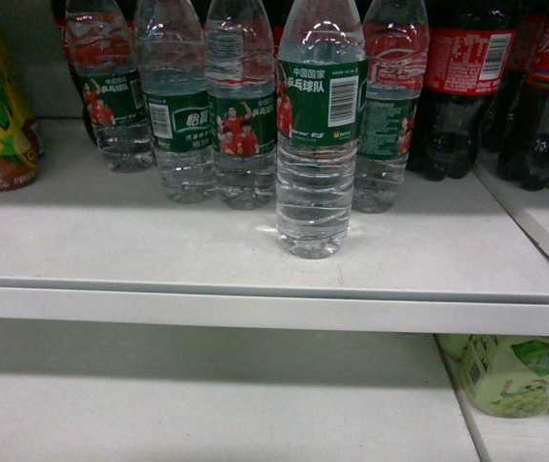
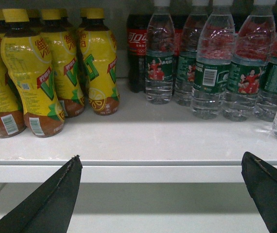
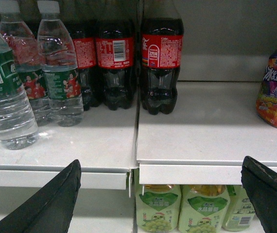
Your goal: Move water from second to third shelf
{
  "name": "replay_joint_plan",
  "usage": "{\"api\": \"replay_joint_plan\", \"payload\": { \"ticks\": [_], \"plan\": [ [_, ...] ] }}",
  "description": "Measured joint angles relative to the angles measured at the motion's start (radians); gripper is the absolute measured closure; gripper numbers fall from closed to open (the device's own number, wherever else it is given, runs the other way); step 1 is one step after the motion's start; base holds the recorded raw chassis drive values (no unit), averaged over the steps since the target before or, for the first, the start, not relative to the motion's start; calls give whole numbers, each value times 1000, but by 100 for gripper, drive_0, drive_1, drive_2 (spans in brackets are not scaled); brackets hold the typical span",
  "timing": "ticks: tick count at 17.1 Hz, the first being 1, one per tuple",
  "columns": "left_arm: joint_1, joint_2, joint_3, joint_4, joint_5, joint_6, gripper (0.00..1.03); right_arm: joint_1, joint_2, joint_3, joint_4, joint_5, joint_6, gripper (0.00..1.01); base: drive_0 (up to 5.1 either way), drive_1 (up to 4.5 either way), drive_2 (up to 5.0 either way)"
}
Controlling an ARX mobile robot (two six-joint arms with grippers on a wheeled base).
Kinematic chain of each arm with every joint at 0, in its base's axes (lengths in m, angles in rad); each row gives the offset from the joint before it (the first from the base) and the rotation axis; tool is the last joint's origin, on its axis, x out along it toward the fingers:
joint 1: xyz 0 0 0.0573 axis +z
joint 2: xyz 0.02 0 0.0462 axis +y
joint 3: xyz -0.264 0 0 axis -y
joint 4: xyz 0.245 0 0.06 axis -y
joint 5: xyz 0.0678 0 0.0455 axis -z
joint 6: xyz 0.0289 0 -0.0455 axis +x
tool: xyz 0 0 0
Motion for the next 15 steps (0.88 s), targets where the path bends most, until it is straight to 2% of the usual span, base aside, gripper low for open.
{"api": "replay_joint_plan", "payload": {
  "ticks": [15],
  "plan": [
    [0, 0, 0, 0, 0, 0, 5, 0, 0, 0, 0, 0, 0, 3, 0, 0, 0]
  ]
}}
